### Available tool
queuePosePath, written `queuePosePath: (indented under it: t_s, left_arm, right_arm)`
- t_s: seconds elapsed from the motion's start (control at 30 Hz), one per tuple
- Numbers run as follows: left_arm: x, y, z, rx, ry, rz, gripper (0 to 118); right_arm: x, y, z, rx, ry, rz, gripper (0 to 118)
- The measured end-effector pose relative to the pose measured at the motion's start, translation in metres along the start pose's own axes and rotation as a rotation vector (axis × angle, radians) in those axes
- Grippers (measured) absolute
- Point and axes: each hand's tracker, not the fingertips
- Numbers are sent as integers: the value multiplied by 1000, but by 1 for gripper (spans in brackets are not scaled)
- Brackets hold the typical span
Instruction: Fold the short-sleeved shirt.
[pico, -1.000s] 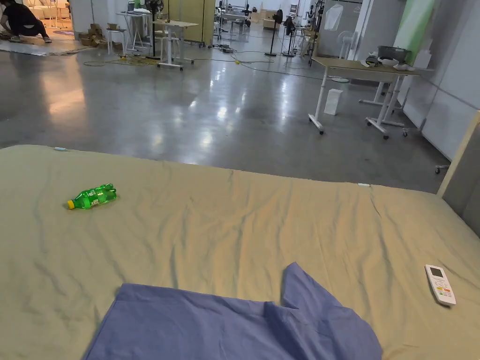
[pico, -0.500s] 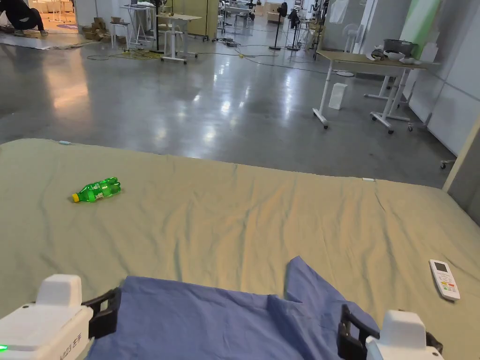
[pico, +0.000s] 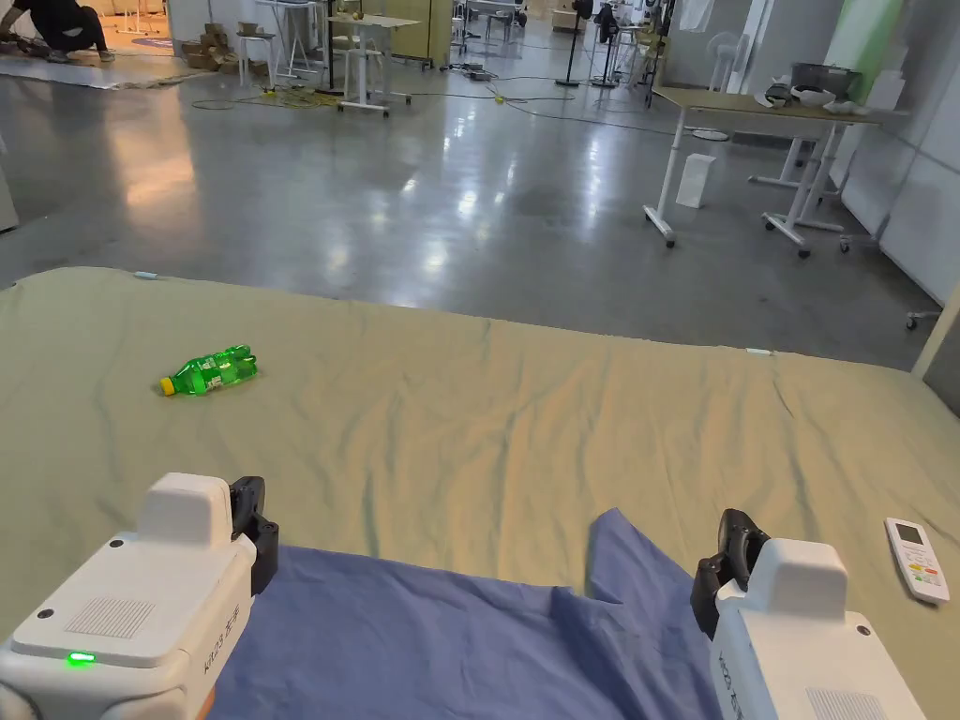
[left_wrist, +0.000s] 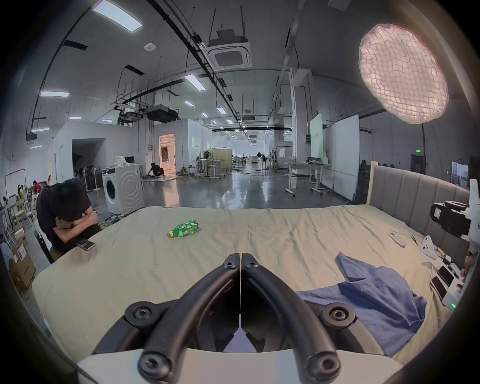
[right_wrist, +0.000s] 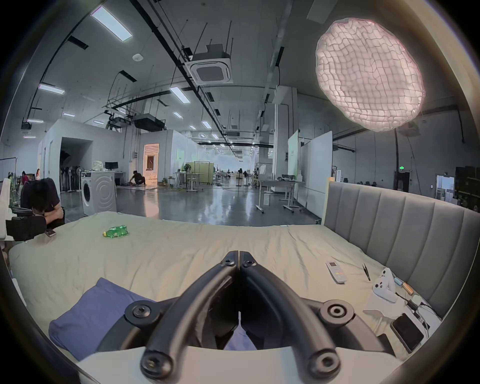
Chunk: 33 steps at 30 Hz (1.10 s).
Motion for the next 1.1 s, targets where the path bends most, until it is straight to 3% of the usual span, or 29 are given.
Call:
queuePosePath:
  t_s: [0.23,0.5,0.53,0.57,0.63,0.67,0.7,1.0,1.1]
  left_arm:
    - [-31,-21,-59,-210,-31,45,0]
    - [-61,-40,-178,-483,-60,77,1]
    - [-63,-42,-193,-504,-60,82,4]
    - [-65,-44,-208,-534,-67,86,15]
    - [-67,-49,-236,-602,-64,90,59]
    - [-68,-53,-249,-648,-73,97,74]
    - [-68,-57,-258,-685,-78,99,81]
    - [-44,-104,-301,-873,-73,-14,80]
    - [-29,-107,-295,-817,-44,-80,75]
  right_arm:
    - [0,-9,-19,-41,34,57,0]
    - [9,-33,-49,-133,20,38,0]
    - [12,-37,-52,-156,16,21,0]
    - [13,-40,-56,-163,12,22,0]
    - [16,-48,-61,-184,5,22,0]
    - [18,-52,-63,-196,-2,22,0]
    - [20,-55,-65,-207,-7,23,0]
    - [37,-85,-72,-326,-52,5,0]
    - [43,-96,-77,-367,-62,-4,0]
